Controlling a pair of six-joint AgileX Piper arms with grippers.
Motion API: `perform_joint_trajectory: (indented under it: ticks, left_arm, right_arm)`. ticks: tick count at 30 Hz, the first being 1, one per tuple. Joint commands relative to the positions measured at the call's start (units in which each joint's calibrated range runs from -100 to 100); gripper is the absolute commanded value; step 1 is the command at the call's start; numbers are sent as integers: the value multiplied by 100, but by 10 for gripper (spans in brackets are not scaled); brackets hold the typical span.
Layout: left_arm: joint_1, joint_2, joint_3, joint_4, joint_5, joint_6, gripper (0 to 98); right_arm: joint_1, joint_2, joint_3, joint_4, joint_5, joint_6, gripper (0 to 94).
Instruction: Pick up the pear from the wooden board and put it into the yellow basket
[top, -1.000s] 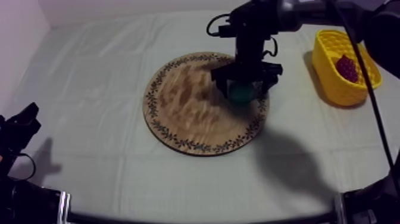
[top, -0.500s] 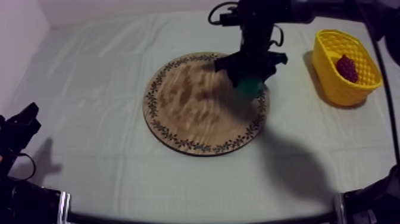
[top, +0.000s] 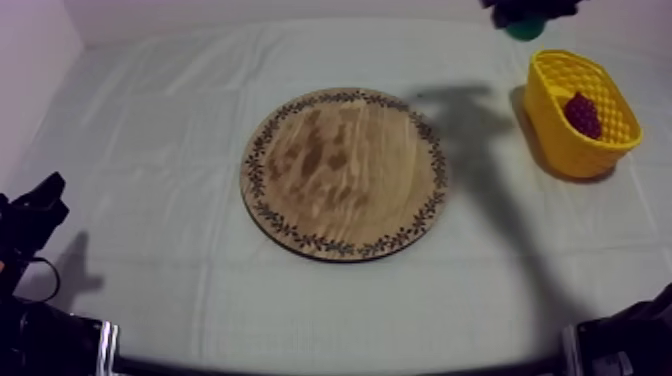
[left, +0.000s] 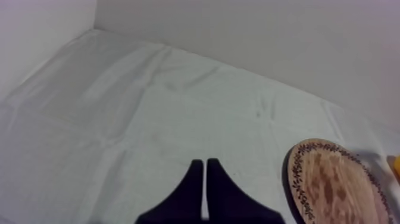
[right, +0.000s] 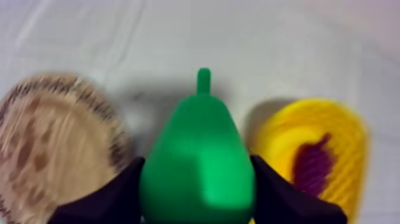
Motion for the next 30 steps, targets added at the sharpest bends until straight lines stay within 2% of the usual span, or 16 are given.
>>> perform_joint_trajectory:
  ticks: [1,6,13,23,30]
  left_arm:
    - [2,0,0,-2,-1,-1,1]
    - [2,0,0,-2,-1,-1,1]
    - [2,0,0,-2,-1,-1,1]
    - [2,0,0,-2,-1,-1,1]
    - [2,0,0,-2,-1,-1,1]
  right_arm:
    - [526,-408,6,32,-420,353,390]
    - [1066,-628,168,86,-941,640,387]
    - [1503,-503,782,187,-1428,696,379]
    - [1798,146,1928,171,-2371,657,376]
    - [1805,839,2110,219,-2658,499,390]
